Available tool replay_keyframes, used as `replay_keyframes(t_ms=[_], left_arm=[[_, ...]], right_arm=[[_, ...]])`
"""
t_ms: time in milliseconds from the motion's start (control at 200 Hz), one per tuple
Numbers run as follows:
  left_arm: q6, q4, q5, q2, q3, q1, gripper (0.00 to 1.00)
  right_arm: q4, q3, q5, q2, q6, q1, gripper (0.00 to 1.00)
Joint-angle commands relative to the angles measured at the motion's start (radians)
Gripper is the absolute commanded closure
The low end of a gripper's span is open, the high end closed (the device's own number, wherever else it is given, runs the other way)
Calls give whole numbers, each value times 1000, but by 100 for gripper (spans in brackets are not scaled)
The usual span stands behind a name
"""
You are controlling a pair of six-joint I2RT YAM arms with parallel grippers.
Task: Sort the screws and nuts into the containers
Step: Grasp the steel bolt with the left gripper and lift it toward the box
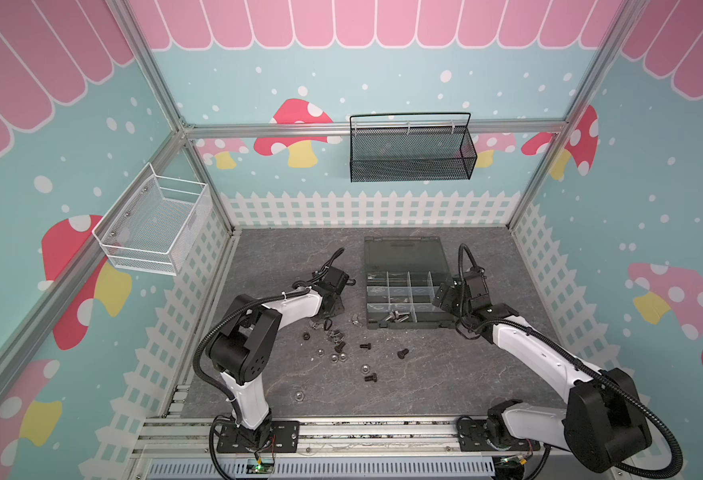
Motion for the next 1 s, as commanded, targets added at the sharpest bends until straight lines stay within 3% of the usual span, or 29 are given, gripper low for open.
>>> replay_keyframes(t_ms=[0,505,720,996], left_arm=[[34,1,-35,-70,-5,4,96],[256,61,-18,-245,2,-24,97],[396,125,81,-278,5,-59,97],[596,162,162,-252,37,-168,97]], right_arm=[[-7,17,3,1,15,-3,3],[-7,18,-5,-6,20,-3,3],[-7,13,-9,-12,22,-3,3],[-7,14,-13,-11,22,-4,3]])
